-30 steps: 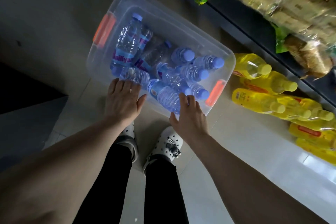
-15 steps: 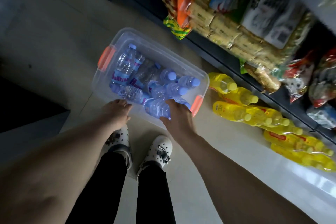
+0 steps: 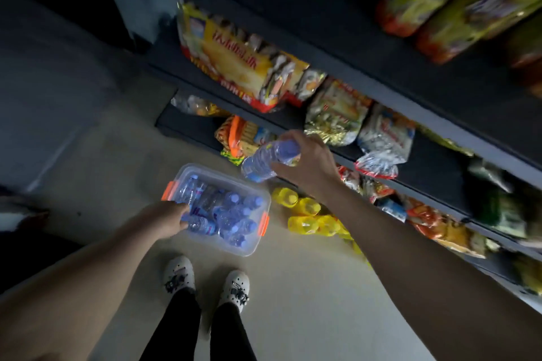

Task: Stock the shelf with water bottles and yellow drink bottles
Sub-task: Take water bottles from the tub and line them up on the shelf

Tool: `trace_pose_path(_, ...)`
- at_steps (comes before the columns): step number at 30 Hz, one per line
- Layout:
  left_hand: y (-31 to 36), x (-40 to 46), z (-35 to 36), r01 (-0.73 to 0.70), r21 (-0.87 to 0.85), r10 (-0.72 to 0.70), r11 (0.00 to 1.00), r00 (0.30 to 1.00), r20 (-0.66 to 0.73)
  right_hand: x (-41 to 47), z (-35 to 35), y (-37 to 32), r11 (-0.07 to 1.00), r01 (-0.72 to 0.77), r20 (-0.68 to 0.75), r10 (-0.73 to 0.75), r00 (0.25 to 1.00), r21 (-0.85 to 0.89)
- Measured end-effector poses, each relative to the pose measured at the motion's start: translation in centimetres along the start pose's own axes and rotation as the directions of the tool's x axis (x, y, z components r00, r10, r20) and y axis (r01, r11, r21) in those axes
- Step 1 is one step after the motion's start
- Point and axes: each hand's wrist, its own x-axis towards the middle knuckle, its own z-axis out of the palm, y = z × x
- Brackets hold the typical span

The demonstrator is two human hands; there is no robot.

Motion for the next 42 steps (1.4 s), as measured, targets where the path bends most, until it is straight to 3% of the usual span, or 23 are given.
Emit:
trace_pose_path(3,1.9,-3.4,-5.5,-0.036,-0.118,0.025,0.992,0.995,-0.101,0.1,-6.9,-4.2,0.999,0.016,-0.158,-0.008,0.987,0.045)
trace_pose_path(7,4.8,-7.9,-13.3,-0.222,-0.261,0.126,0.94,0.932,-0.34,-0.5,-15.2,-9.6,0.992,0.054,-0.341,-0.012,0.94,0.112)
trace_pose_path(12,8.1,-14.7,-23.4,-0.416,-0.156,0.266,0.896,0.785,-0.56,-1.0,-23.4,-16.8,0.988,0.15,-0.544,-0.107,0.832,0.036)
trace_pose_path(16,10.3,-20.1,-30.7,-0.556,-0.171,0.295,0.813,0.648,-0.702,-2.2,-29.2,-22.8,0.968,0.241,-0.666,-0.22,0.713,-0.062)
trace_pose_path(21,13.1,-26.7,-38.6,-0.758,-0.173,0.315,0.629,0.453,-0.834,-3.0,-35.7,-29.1,0.962,0.26,-0.698,-0.239,0.675,-0.078)
trace_pose_path(25,14.8,-30.0,-43.0,-0.774,-0.086,0.321,0.627,0.357,-0.877,-2.6,-38.8,-32.5,0.947,0.291,-0.736,-0.294,0.61,-0.137)
trace_pose_path(27,15.4,-31.0,-44.7,-0.791,-0.076,0.33,0.607,0.338,-0.882,-2.3,-39.6,-33.4,0.931,0.305,-0.742,-0.346,0.574,-0.199)
trace_pose_path(28,15.7,-31.4,-45.6,-0.8,-0.081,0.332,0.594,0.336,-0.881,-2.2,-39.8,-33.6,0.924,0.31,-0.718,-0.372,0.589,-0.224)
trace_pose_path(32,16.8,-32.8,-49.9,-0.823,-0.082,0.317,0.562,0.306,-0.898,-0.8,-40.8,-32.8,0.921,0.367,-0.586,-0.372,0.72,-0.134)
trace_pose_path(38,18.5,-34.7,-57.0,-0.749,-0.009,0.349,0.663,0.319,-0.881,2.8,-47.1,-32.9,0.887,0.461,-0.598,-0.385,0.703,-0.028)
trace_pose_path(42,19.6,-34.3,-62.1,-0.636,0.087,0.372,0.767,0.33,-0.868,5.9,-50.9,-32.0,0.9,0.434,-0.637,-0.36,0.681,-0.044)
